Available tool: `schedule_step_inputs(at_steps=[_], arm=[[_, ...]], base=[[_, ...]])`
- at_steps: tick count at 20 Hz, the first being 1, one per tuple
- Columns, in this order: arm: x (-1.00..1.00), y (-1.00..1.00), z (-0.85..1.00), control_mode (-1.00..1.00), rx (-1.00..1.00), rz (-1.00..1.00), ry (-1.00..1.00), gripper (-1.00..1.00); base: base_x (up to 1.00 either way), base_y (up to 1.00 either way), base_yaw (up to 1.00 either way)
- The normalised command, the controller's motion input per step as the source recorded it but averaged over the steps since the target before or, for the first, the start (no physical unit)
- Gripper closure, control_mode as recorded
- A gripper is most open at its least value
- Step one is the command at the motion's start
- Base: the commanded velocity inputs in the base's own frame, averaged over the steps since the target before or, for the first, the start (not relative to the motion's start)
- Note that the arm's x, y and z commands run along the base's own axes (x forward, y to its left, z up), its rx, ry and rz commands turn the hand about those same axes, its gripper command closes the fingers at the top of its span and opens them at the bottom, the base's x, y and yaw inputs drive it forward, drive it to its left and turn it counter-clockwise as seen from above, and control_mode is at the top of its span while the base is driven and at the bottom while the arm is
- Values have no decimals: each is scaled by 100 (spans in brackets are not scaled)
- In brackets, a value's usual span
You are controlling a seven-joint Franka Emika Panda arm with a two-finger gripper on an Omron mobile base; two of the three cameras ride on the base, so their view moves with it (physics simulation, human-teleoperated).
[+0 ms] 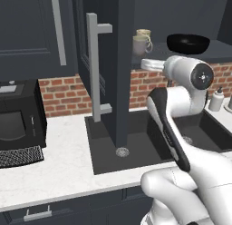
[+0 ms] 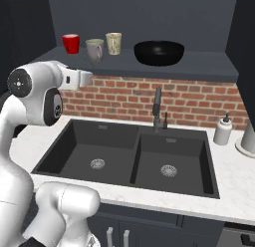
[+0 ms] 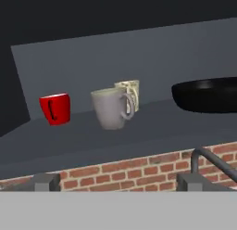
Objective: Gather all objects into one cabinet and sort the glasses and bowls to opposite sides.
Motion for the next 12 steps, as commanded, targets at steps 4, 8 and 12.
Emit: schedule_step_inputs(at_steps=[4, 8, 12], arm=[[-94, -56, 45, -100, 11, -1, 10, -100], [-67, -22, 57, -100, 3, -2, 23, -100], [-81, -11, 46, -100, 0, 0, 26, -100]], base=[[0, 0, 0], [0, 0, 0], [0, 0, 0]])
